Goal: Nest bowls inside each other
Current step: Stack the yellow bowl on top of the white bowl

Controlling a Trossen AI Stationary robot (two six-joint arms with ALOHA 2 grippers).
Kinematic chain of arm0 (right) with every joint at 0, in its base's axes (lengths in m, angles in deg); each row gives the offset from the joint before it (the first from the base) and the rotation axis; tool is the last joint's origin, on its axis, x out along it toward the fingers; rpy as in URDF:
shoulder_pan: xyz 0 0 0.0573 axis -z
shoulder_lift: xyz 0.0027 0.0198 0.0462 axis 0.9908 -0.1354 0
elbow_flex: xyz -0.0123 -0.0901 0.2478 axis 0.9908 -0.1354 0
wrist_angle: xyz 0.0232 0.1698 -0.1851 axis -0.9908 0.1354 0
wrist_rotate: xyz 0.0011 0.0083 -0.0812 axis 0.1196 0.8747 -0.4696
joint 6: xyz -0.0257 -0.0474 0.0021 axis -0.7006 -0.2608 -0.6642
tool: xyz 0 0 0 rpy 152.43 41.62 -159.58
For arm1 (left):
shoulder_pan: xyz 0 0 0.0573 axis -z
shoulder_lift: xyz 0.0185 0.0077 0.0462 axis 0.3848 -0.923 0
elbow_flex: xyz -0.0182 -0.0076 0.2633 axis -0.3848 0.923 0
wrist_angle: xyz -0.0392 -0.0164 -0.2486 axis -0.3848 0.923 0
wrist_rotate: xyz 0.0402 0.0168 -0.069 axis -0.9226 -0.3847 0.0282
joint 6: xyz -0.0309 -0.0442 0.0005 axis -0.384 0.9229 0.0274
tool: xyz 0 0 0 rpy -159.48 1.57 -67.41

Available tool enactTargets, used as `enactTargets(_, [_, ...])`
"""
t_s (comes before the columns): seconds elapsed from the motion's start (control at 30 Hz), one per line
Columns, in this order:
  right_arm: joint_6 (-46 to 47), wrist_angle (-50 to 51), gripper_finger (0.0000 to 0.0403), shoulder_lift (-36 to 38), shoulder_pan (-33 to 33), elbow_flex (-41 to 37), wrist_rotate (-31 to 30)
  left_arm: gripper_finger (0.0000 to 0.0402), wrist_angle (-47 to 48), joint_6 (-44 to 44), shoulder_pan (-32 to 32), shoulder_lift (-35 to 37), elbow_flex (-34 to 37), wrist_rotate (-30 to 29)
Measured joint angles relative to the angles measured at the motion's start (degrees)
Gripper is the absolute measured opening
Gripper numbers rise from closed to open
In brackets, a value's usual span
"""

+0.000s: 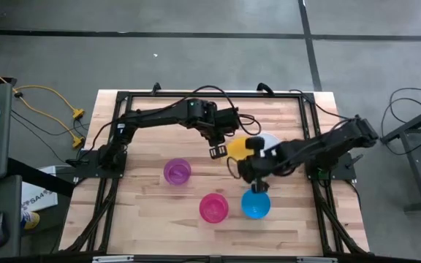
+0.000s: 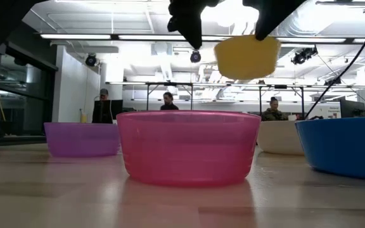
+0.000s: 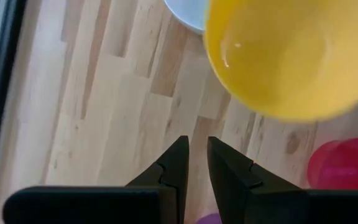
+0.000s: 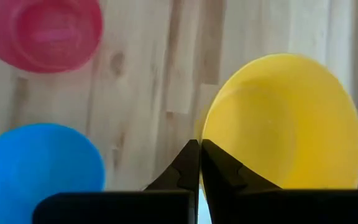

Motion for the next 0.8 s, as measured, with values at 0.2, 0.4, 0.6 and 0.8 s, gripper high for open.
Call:
enactTargets(0.2, [3.91,1.93,0.0003,5.87,3.63,-4.78,2.89,0.0058,1.91,-4.61,0.0,2.22,0.0,-0.75])
enactTargets(0.4, [9.01,0.56,0.0003,10.96,4.43,-11.52,2.84,0.0058,3.02,-7.07,0.02,3.65,-0.02,-0.84])
enactTargets(0.6, [12.28,-2.17,0.0003,12.98,3.22,-16.23,1.86,0.0058,3.31,-9.88,0.02,3.51,0.27,-0.59])
enactTargets(0.8, [13.87,-2.03,0.0003,12.98,2.91,-19.78,-0.27,0.0058,2.74,-10.3,0.07,3.84,4.39,0.59])
